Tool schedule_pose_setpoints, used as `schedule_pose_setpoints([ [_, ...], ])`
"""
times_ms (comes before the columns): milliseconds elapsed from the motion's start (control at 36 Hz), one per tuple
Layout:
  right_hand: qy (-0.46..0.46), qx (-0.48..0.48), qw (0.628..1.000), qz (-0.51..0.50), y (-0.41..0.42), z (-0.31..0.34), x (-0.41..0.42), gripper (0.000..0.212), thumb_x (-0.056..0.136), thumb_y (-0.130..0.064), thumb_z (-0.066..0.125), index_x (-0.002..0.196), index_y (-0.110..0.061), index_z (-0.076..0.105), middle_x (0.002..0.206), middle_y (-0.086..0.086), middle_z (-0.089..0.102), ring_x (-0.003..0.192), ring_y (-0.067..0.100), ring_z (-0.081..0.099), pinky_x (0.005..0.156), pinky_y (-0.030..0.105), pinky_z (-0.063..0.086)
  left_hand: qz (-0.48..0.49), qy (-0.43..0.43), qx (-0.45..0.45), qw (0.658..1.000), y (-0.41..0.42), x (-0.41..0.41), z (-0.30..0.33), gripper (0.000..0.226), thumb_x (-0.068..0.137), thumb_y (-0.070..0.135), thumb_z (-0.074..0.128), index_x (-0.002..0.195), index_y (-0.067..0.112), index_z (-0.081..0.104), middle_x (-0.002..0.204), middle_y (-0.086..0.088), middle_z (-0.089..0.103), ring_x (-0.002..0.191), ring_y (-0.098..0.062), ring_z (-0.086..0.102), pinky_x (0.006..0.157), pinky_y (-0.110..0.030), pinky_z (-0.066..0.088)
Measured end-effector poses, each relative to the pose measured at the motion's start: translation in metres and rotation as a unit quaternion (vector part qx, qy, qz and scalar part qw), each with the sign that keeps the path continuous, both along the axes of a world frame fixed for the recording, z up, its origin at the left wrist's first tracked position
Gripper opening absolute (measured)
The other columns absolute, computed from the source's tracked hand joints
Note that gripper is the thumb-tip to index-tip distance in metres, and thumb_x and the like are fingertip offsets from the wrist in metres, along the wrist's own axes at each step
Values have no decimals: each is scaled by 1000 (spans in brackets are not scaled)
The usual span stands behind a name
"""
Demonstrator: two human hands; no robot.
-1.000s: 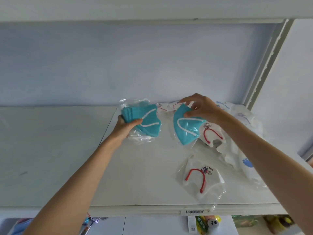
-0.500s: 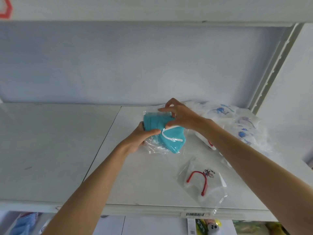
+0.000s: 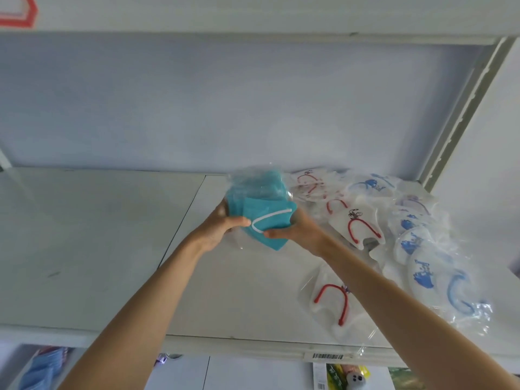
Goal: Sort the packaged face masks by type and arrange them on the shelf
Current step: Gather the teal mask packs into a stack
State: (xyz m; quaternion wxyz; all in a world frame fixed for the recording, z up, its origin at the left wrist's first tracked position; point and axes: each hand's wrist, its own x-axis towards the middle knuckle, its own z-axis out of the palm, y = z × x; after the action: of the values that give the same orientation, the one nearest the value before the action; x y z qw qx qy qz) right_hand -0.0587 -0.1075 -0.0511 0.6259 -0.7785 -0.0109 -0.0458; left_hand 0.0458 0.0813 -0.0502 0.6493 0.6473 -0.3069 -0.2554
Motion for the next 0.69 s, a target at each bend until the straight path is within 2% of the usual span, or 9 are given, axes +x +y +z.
schedule_pose_setpoints([
  [56, -15, 4, 1000, -12, 0, -6, 1, 70, 65, 0, 84, 126, -5, 50, 123, 17, 57, 109, 23, 61, 92, 41, 53, -27, 2, 19, 999, 4, 1, 1, 82, 55, 17, 76, 133, 8, 49, 115, -3, 67, 109, -19, 62, 87, -29, 51],
  [111, -16, 2, 1000, -22, 0, -16, 1, 69, 66, 10, 79, 127, 1, 47, 117, 14, 61, 105, 20, 62, 87, 34, 55, -54, -21, 35, 998, 7, -1, 4, 76, 58, 20, 77, 130, 11, 53, 119, -1, 68, 111, -17, 63, 88, -25, 50],
  [194, -11, -8, 997, -70, 5, -26, 0, 94, 56, -11, 91, 133, -9, 39, 124, 11, 60, 115, 26, 59, 92, 45, 53, -59, -34, -3, 998, 2, -8, 5, 76, 64, 22, 79, 133, 10, 50, 126, -4, 65, 117, -18, 61, 91, -24, 50],
  [250, -11, -33, 995, -97, 8, -28, -1, 92, 55, -17, 92, 130, -16, 38, 121, 8, 61, 112, 24, 61, 90, 47, 54, -13, -30, -45, 998, -4, -12, 1, 85, 63, 28, 85, 136, 7, 46, 128, -10, 63, 118, -23, 61, 93, -30, 50],
  [361, -28, -62, 991, -117, 13, -21, -4, 82, 63, -7, 87, 125, -16, 35, 109, -5, 62, 101, 10, 63, 82, 27, 56, 101, -39, -103, 989, -15, -20, -3, 86, 56, 37, 88, 128, 11, 49, 120, -10, 65, 109, -20, 65, 85, -28, 53],
  [444, -18, -86, 993, -84, 15, -20, -5, 94, 62, -10, 89, 132, -19, 27, 114, -11, 56, 104, 1, 57, 84, 13, 49, 168, -49, -125, 977, -19, -25, -5, 76, 52, 39, 80, 118, 20, 46, 110, 0, 63, 94, -1, 65, 77, -16, 51],
  [528, -6, -122, 991, -52, 19, -24, -8, 105, 61, -12, 89, 138, -21, 18, 118, -13, 50, 108, 0, 51, 84, 3, 41, 187, -43, -116, 975, -21, -25, -13, 70, 50, 45, 77, 109, 20, 48, 102, 3, 63, 86, -1, 65, 72, -14, 50],
  [583, -6, -115, 991, -67, 20, -25, -7, 100, 64, -10, 87, 137, -22, 21, 116, -10, 53, 105, 4, 54, 81, 6, 45, 202, -46, -118, 971, -21, -24, -14, 66, 49, 47, 77, 104, 20, 52, 98, 2, 65, 85, -5, 65, 70, -15, 51],
  [694, -35, -67, 990, -116, 22, -22, 0, 84, 65, 0, 83, 130, -20, 35, 107, -11, 61, 97, 5, 63, 81, 21, 54, 215, -82, -147, 962, -24, -25, -8, 60, 53, 42, 76, 106, 25, 52, 99, 5, 66, 86, -3, 66, 72, -18, 52],
])
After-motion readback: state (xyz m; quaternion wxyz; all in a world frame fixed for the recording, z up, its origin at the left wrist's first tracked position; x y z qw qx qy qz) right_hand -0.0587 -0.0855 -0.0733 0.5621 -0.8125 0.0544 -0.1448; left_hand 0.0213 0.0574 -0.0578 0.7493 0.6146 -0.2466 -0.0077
